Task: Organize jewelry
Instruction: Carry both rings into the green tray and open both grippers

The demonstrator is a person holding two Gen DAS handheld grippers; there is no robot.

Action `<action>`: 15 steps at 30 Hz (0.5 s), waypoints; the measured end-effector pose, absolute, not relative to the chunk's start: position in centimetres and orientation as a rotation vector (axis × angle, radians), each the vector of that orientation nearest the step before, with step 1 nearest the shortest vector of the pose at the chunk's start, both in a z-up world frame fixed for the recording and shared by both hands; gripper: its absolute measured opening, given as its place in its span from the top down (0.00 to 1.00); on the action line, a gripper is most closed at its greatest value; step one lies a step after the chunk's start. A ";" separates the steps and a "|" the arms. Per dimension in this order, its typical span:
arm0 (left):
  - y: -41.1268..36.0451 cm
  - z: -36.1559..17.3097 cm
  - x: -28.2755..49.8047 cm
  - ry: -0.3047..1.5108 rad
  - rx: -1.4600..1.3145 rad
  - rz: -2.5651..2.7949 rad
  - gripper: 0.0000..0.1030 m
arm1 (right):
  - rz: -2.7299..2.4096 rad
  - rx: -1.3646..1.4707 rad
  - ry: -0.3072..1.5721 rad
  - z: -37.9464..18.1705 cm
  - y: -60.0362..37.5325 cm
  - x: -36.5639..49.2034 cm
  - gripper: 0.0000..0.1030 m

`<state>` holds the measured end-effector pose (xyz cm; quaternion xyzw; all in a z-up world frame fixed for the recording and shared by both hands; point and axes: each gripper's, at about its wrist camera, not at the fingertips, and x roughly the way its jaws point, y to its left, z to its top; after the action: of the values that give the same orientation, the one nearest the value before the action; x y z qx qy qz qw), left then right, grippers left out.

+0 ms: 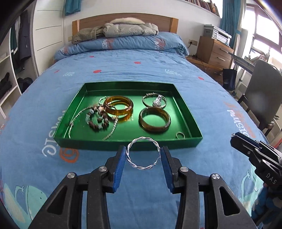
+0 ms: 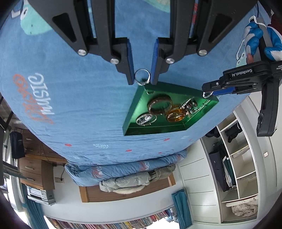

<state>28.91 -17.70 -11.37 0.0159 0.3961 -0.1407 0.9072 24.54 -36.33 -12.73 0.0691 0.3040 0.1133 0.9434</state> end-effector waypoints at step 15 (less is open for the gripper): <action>-16.3 -16.6 38.5 0.975 0.104 -0.255 0.61 | 0.309 0.024 0.942 -16.9 -27.7 42.4 0.83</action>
<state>38.51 -16.29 -16.64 0.0496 0.4671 -0.1221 0.8743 42.45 -27.68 -16.88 0.0116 0.4520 0.1482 0.8795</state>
